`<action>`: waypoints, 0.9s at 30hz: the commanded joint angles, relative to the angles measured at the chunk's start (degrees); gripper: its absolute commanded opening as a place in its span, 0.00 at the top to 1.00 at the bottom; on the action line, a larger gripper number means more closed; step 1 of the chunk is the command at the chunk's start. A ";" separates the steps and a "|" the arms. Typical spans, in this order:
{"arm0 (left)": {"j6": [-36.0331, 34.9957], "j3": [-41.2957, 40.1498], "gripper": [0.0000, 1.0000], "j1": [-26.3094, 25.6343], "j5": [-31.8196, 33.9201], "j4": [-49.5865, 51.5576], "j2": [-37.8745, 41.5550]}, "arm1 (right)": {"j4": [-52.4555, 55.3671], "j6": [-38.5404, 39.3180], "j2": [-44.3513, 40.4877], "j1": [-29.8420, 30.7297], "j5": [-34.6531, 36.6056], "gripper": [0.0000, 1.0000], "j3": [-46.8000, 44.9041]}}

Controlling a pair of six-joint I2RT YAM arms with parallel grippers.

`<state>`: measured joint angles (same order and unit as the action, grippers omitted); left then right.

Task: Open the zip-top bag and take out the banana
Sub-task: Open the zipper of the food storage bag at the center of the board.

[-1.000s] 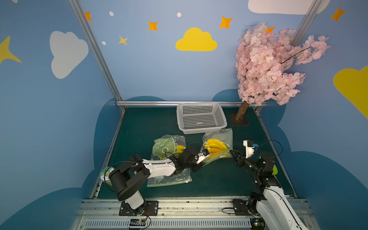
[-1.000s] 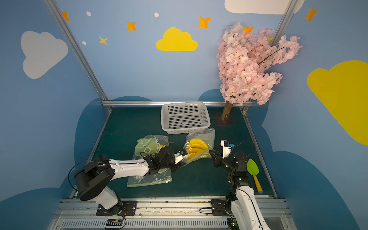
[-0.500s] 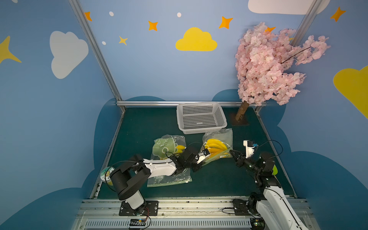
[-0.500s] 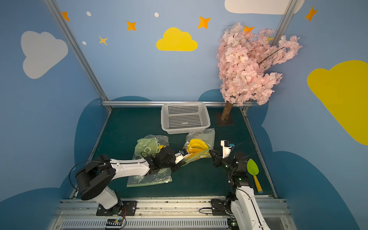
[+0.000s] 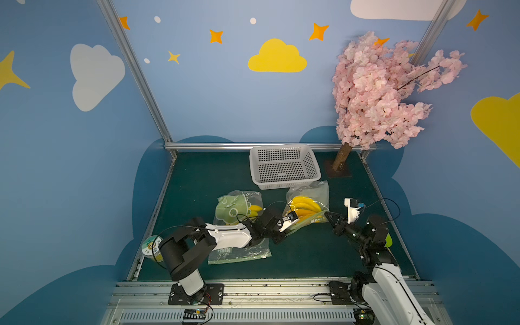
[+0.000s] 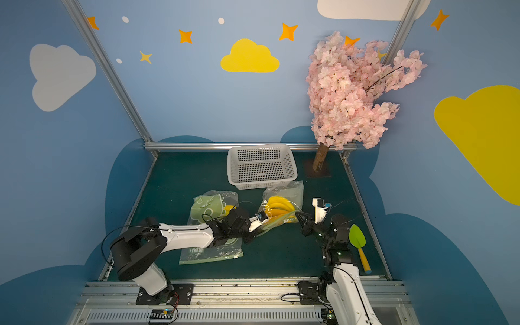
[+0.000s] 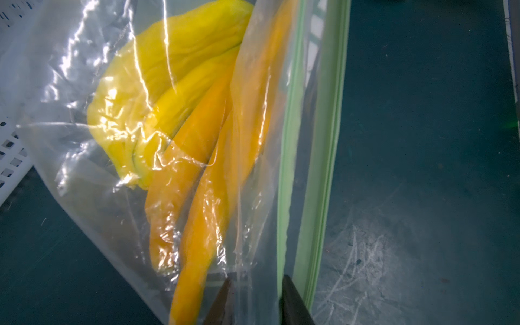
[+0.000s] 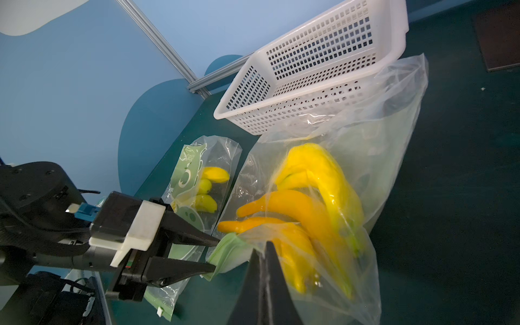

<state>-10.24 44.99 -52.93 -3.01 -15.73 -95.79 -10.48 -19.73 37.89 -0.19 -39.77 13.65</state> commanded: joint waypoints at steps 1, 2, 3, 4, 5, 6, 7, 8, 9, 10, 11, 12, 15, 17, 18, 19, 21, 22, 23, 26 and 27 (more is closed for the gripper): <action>-0.31 1.27 0.75 -0.16 -0.38 1.31 -1.29 | -1.32 -1.02 -0.45 -0.23 0.46 1.00 0.32; -0.37 1.37 0.77 -0.24 -0.34 1.40 -1.29 | -1.36 -1.19 -0.45 -0.19 0.46 1.00 0.28; -0.25 1.46 0.80 -0.25 -0.42 1.49 -1.36 | -1.44 -1.40 -0.45 -0.21 0.48 1.00 0.33; -0.23 1.46 0.83 -0.25 -0.63 1.54 -1.45 | -1.33 -1.58 -0.53 -0.23 0.45 1.00 0.21; -0.22 1.44 0.87 -0.25 -0.86 1.57 -1.46 | -1.33 -1.78 -0.66 -0.20 0.54 1.00 0.27; -0.22 1.55 0.90 -0.23 -0.82 1.51 -1.49 | -1.16 -1.97 -0.78 -0.23 0.51 1.00 0.23; -0.22 1.59 0.94 -0.25 -0.73 1.62 -1.52 | -0.98 -2.14 -0.95 -0.22 0.53 1.00 0.18; -0.22 1.89 0.97 -0.23 -0.62 1.89 -1.59 | -0.71 -2.21 -1.14 -0.19 0.56 1.00 0.21; -0.23 2.15 0.97 -0.25 -0.31 2.23 -1.75 | 0.04 -2.35 -1.31 -0.20 0.69 1.00 0.28; -0.15 2.35 0.97 -0.25 0.02 2.51 -1.79 | 0.75 -2.49 -1.41 -0.17 0.88 1.00 0.40; -0.02 2.68 0.97 -0.25 0.59 2.79 -1.79 | 2.14 -2.72 -1.50 -0.21 1.48 1.00 0.71; 0.34 2.92 0.97 -0.25 1.27 2.94 -1.69 | 3.47 -2.99 -1.58 -0.17 1.90 1.00 0.92; 1.18 3.46 0.97 -0.25 1.60 3.11 -0.63 | 7.05 -3.39 -2.32 -0.08 0.56 0.92 1.38; 1.60 4.26 0.97 -0.25 1.50 4.01 0.27 | 10.31 -3.90 -3.64 0.23 0.03 0.80 1.70; 1.86 4.81 0.97 -0.25 1.43 4.57 0.71 | 12.75 -4.71 -4.84 0.49 1.24 0.71 1.75; 2.05 5.24 0.97 -0.25 1.38 5.09 0.98 | 14.66 -5.28 -6.20 0.74 2.07 0.66 1.81; 2.36 6.19 0.97 -0.25 1.25 6.34 1.53 | 20.10 -6.46 -9.77 1.66 5.06 0.62 2.47; 2.53 6.50 0.97 -0.23 1.25 6.77 1.70 | 22.60 -6.74 -11.57 2.13 6.55 0.62 2.86; 2.87 6.89 0.97 -0.25 1.33 7.16 1.77 | 25.78 -7.19 -13.54 2.61 8.67 0.61 3.55; 4.35 7.94 0.97 -0.16 1.77 7.62 1.66 | 32.25 -7.99 -18.18 4.14 11.80 0.61 4.71; 4.80 8.64 0.97 -0.11 1.77 7.93 1.41 | 33.66 -8.00 -19.31 4.81 11.63 0.62 4.93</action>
<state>-7.35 51.57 -53.04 -1.39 -8.88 -95.64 14.24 -26.55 21.12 3.27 -31.27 16.21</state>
